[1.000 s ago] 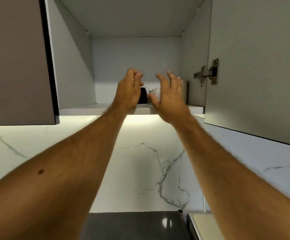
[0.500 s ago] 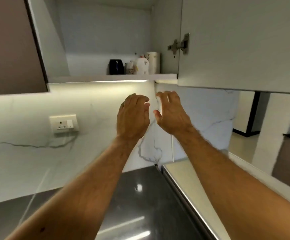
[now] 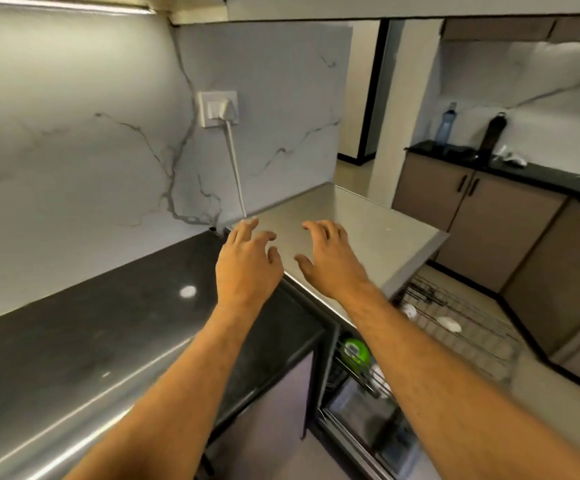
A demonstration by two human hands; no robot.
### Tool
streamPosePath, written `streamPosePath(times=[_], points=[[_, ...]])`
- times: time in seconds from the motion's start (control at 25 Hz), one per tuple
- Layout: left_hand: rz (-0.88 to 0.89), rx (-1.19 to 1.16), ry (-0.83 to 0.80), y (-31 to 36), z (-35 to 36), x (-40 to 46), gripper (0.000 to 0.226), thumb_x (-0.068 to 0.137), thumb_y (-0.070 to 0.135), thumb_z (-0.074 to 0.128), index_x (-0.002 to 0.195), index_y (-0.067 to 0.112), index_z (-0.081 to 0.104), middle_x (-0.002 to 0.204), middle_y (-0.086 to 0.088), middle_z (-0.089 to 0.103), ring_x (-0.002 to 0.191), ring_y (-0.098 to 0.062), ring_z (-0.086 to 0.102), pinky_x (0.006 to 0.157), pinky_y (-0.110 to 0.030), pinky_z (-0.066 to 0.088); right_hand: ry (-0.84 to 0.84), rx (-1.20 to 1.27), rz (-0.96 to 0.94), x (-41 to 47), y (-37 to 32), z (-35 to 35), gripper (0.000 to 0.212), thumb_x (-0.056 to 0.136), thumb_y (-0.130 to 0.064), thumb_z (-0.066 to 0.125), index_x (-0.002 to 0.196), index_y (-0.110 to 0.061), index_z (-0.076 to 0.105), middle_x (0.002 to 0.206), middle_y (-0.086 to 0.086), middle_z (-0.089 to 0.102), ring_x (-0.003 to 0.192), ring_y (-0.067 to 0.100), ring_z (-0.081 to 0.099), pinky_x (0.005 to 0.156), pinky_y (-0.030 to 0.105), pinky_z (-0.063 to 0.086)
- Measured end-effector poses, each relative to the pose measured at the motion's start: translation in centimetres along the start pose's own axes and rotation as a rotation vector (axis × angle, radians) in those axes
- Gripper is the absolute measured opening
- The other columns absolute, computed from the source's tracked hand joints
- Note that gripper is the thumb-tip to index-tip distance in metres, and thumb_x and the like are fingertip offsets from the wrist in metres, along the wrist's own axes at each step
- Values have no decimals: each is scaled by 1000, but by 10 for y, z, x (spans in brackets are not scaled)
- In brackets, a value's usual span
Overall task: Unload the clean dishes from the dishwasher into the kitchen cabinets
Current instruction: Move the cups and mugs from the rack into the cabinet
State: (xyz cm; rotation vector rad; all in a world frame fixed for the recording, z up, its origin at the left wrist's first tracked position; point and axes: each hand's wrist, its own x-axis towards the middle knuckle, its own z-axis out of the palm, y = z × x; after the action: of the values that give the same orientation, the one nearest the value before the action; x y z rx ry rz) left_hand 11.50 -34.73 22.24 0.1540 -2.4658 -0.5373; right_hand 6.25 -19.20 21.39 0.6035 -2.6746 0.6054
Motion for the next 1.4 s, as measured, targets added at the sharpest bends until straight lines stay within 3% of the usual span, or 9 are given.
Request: streamPosePath(times=[0.16, 0.52, 0.88, 1.16, 1.4], points=[[28, 12, -131, 15, 33, -47, 30, 90, 30, 56, 116, 27, 70, 145, 3, 47, 136, -16, 35, 100, -36, 48, -50, 25, 132, -49, 52, -5, 59, 94, -34, 62, 144, -15, 37, 143, 8, 36, 135, 26, 29, 112, 42, 37], [113, 1, -352, 92, 89, -137, 31, 92, 34, 53, 120, 30, 66, 148, 5, 43, 138, -14, 33, 103, -32, 45, -214, 2, 321, -173, 169, -20, 57, 93, -36, 62, 144, -20, 40, 142, 3, 36, 134, 24, 33, 114, 39, 35], [93, -107, -519, 243, 161, -193, 35, 95, 36, 51, 130, 33, 58, 153, 10, 33, 141, -12, 30, 107, -32, 41, -225, 93, 472, -258, 310, -103, 52, 93, -28, 62, 141, -23, 44, 142, 2, 36, 125, 19, 45, 107, 32, 43], [100, -119, -648, 292, 213, -209, 39, 95, 31, 52, 134, 29, 56, 154, 8, 32, 141, -12, 28, 110, -31, 37, -265, 194, 616, -274, 382, -112, 53, 93, -29, 64, 141, -24, 43, 142, 2, 37, 124, 18, 47, 108, 32, 42], [110, -138, -742, 302, 292, -159, 43, 96, 33, 54, 138, 27, 51, 154, 6, 31, 142, -14, 27, 113, -31, 31, -355, 214, 703, -249, 445, -96, 52, 95, -25, 62, 142, -23, 43, 144, 2, 35, 123, 17, 47, 105, 29, 41]])
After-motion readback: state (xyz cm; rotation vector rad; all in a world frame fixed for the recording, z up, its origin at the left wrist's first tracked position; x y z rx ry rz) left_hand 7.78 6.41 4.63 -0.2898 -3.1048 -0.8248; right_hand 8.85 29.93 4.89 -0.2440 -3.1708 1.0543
